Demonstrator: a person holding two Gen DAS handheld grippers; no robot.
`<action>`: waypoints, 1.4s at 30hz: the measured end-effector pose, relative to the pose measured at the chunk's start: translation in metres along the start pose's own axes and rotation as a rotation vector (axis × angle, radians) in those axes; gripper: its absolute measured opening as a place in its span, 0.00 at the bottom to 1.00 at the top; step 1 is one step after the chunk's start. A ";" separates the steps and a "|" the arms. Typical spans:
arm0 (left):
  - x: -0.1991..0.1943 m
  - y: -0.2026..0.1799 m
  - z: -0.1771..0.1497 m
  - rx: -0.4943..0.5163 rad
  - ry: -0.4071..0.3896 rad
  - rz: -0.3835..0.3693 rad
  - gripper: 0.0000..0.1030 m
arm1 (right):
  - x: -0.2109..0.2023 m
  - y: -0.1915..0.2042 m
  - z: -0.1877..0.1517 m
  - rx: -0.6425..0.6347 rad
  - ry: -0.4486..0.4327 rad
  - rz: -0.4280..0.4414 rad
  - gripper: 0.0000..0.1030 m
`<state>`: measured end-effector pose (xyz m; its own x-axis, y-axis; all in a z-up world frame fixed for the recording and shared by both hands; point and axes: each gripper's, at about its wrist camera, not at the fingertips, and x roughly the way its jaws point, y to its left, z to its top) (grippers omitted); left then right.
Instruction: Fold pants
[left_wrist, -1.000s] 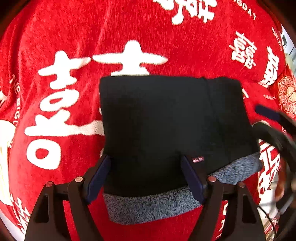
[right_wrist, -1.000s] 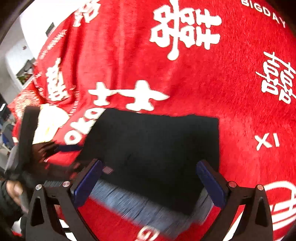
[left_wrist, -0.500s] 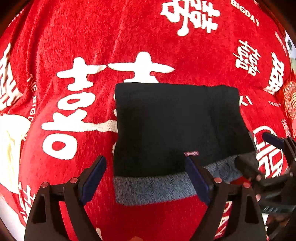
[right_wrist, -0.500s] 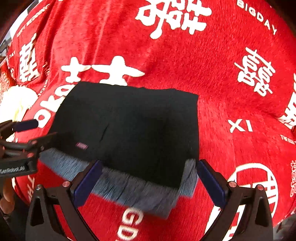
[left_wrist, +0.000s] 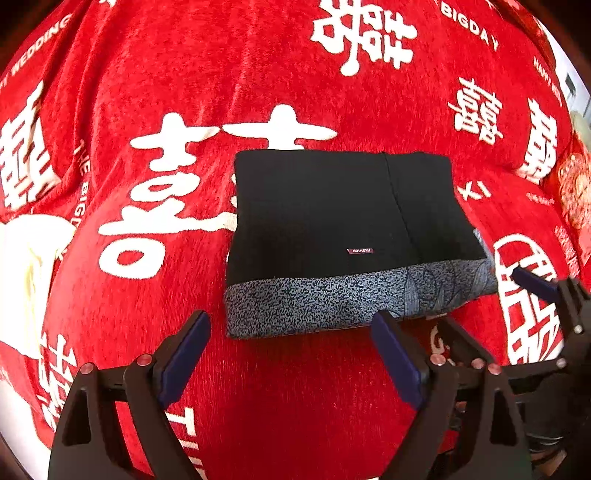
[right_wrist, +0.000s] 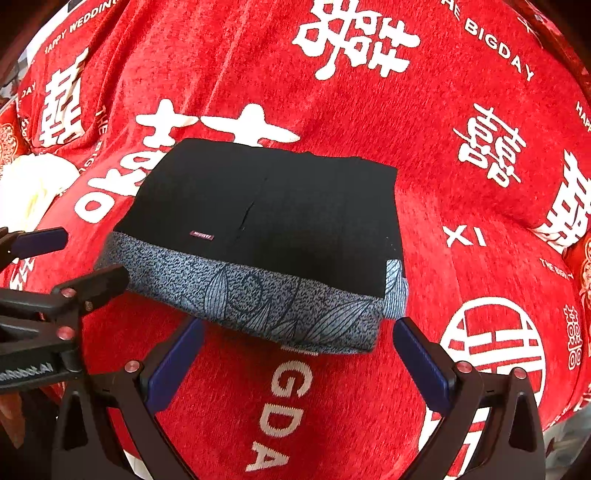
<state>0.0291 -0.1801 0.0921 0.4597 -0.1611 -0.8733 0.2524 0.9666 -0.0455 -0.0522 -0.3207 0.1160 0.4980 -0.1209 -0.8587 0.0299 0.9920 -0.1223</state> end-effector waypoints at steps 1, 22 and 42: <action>-0.002 0.003 -0.001 -0.016 -0.004 -0.021 0.89 | 0.000 0.001 -0.001 -0.005 -0.001 -0.006 1.00; -0.005 -0.006 -0.009 -0.004 0.005 0.043 0.89 | -0.004 0.004 -0.005 -0.003 -0.013 -0.024 1.00; -0.001 -0.005 -0.007 0.007 0.016 0.056 0.89 | 0.003 0.001 -0.005 -0.008 -0.003 -0.019 1.00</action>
<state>0.0210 -0.1837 0.0896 0.4593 -0.1038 -0.8822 0.2330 0.9725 0.0069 -0.0551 -0.3201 0.1110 0.5002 -0.1393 -0.8546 0.0322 0.9893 -0.1424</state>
